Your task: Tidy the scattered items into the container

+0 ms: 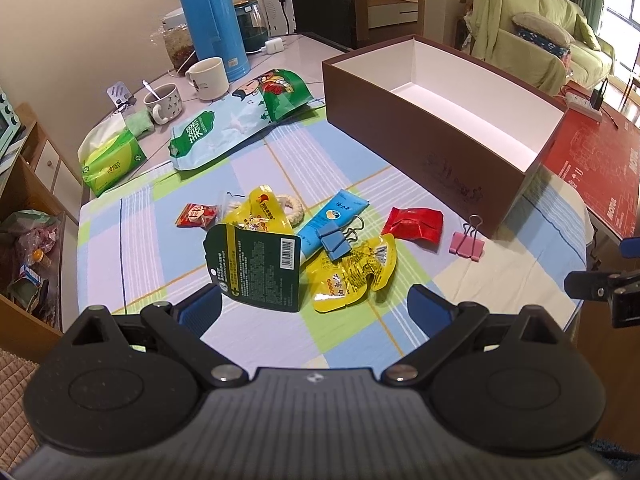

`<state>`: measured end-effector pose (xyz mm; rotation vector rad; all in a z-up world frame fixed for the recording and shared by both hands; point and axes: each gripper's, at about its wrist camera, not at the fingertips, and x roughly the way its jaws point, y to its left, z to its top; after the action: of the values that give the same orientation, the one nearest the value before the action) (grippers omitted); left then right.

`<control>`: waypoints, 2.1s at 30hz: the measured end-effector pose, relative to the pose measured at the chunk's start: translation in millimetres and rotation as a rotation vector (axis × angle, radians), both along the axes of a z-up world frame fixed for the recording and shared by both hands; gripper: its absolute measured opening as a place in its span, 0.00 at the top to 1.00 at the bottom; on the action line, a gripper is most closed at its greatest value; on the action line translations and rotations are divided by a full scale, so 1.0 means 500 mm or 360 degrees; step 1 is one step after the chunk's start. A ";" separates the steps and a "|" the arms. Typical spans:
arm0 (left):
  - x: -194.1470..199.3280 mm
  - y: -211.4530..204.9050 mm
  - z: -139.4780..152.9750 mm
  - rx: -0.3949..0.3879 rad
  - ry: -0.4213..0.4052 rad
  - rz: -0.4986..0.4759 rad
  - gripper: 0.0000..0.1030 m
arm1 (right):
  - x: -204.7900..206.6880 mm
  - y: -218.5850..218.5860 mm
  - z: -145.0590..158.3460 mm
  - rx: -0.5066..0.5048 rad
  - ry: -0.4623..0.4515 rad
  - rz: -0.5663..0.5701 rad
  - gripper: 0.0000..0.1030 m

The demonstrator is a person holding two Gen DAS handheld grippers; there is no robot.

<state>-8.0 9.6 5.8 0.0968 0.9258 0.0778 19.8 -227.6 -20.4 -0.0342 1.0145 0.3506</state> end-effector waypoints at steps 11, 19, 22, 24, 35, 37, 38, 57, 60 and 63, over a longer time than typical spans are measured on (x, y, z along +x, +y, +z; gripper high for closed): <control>-0.005 0.006 0.004 -0.0008 -0.0013 -0.0002 0.05 | -0.008 0.004 0.004 -0.0015 -0.0013 -0.0005 0.00; -0.006 0.012 0.004 -0.0009 -0.0015 -0.0003 0.05 | -0.009 0.011 0.010 -0.0025 -0.0029 -0.0001 0.00; -0.006 0.015 0.005 -0.0008 -0.0020 -0.0005 0.05 | -0.009 0.014 0.013 -0.0030 -0.0036 0.0001 0.00; -0.004 0.017 0.006 -0.0009 -0.0024 -0.0005 0.05 | -0.009 0.016 0.015 -0.0033 -0.0041 0.0002 0.00; 0.007 0.024 0.004 -0.0020 -0.0021 -0.0010 0.05 | -0.002 0.024 0.017 -0.0051 -0.0048 -0.0002 0.00; 0.009 0.026 0.003 -0.0022 -0.0016 -0.0007 0.05 | 0.000 0.024 0.016 -0.0051 -0.0045 -0.0001 0.00; 0.010 0.027 0.002 -0.0023 -0.0013 -0.0005 0.05 | 0.001 0.025 0.015 -0.0051 -0.0044 0.0000 0.00; 0.045 0.070 -0.035 -0.0067 0.0021 0.0030 0.05 | 0.025 0.037 -0.033 0.0075 -0.0284 0.0329 0.00; 0.057 0.075 -0.044 -0.0075 0.0024 0.0008 0.05 | 0.038 0.043 -0.067 0.0089 -0.0228 0.0306 0.00; 0.072 0.080 -0.052 -0.0082 0.0028 -0.0019 0.05 | 0.057 0.047 -0.091 0.0119 -0.0166 0.0206 0.00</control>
<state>28.2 49.4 -20.2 0.0555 0.9439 0.0422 48.5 -204.1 -66.2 -0.0505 0.8971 0.4996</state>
